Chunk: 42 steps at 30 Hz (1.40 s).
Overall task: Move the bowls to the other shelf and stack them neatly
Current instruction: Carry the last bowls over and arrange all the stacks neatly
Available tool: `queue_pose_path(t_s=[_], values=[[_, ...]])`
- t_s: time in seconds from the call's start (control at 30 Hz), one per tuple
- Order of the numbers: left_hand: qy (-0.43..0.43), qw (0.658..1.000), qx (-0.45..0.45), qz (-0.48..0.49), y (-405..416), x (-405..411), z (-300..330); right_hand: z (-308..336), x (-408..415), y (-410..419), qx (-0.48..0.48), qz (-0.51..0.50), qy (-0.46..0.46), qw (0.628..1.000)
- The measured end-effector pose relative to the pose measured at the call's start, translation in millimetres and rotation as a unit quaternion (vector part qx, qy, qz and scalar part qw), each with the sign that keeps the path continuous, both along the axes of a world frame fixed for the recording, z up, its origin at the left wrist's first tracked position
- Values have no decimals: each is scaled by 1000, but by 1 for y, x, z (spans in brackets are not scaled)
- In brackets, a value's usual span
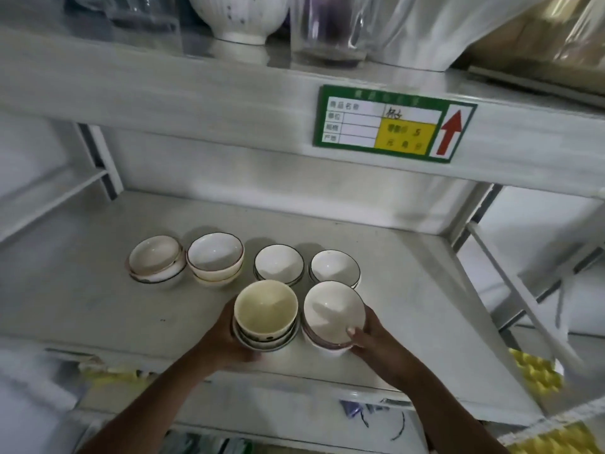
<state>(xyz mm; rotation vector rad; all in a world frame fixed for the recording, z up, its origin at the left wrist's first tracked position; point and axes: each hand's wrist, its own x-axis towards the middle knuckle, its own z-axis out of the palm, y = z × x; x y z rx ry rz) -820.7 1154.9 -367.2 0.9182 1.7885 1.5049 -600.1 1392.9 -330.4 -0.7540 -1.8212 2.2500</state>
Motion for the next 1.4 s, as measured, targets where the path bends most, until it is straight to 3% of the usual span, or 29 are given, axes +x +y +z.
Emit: queue_pose_path(t_s=[0.1, 0.2, 0.3, 0.57, 1.1, 1.23, 1.33, 1.4], values=[[-72, 997, 0, 2, -7, 5, 10, 11, -11, 2, -96, -56, -39, 993], [-254, 966, 39, 30, -16, 9, 21, 15, -20, -2, -111, -79, -70, 988], [-330, 942, 35, 43, -14, 13, 37, 17, -21, -5, -127, -101, -78, 984], [-229, 966, -52, 105, 11, 20, 48, 15, -25, -20, -135, -179, -62, 973], [-171, 980, -98, 39, 11, -16, 51, 16, -39, -50, -82, -280, -52, 955], [-173, 980, -91, 20, 9, -19, 51, 25, -41, -51, -130, -276, -61, 950], [-169, 982, -83, 11, 5, -26, 51, 21, -37, -51, -98, -314, -64, 942], [-155, 984, -85, 25, 0, -35, 52, 21, -34, -52, -21, -343, -56, 937]])
